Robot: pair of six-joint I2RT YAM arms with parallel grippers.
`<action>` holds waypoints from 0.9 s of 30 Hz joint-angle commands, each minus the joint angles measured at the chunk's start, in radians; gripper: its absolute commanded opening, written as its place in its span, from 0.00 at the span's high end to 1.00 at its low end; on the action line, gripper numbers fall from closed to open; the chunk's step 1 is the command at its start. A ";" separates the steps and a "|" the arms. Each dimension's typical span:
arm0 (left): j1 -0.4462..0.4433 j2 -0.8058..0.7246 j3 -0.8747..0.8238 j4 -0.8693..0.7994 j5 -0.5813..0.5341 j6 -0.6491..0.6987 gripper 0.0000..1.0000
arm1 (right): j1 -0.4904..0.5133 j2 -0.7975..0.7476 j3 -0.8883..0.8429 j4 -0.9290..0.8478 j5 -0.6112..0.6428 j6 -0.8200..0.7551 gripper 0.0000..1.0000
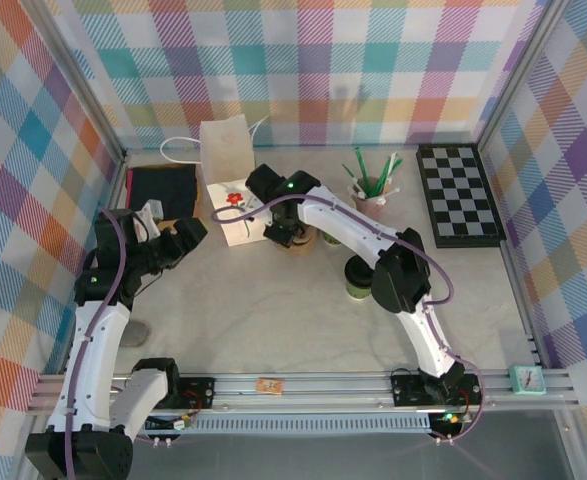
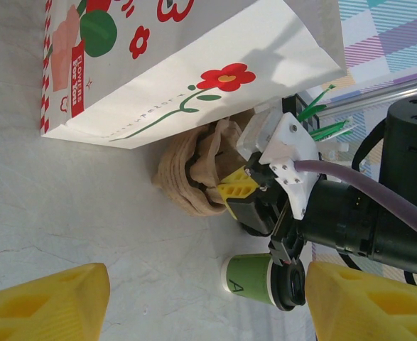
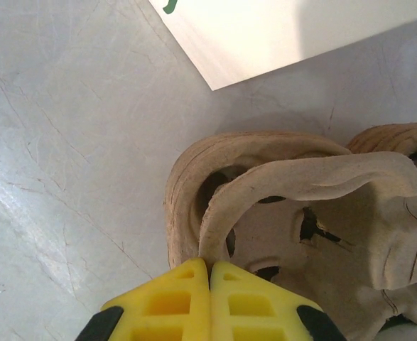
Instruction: Pack the takeout coffee
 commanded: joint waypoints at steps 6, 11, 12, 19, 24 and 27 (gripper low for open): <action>0.013 -0.010 0.023 0.009 0.015 0.000 0.27 | 0.052 -0.096 0.065 -0.074 0.019 0.016 0.95; 0.013 -0.006 0.026 0.016 0.019 -0.003 0.27 | 0.092 -0.106 0.075 -0.100 0.030 0.014 0.95; 0.013 -0.005 0.026 0.017 0.020 -0.004 0.27 | 0.095 -0.106 0.070 -0.103 0.030 0.018 0.95; 0.013 -0.014 0.020 0.011 0.023 -0.001 0.27 | 0.098 -0.082 0.017 -0.091 0.041 0.025 0.94; 0.013 -0.020 0.017 0.005 0.020 0.003 0.27 | 0.098 -0.063 -0.006 -0.074 0.048 0.025 0.90; 0.013 -0.022 0.015 0.002 0.018 0.005 0.27 | 0.097 -0.053 -0.014 -0.064 0.060 0.021 0.87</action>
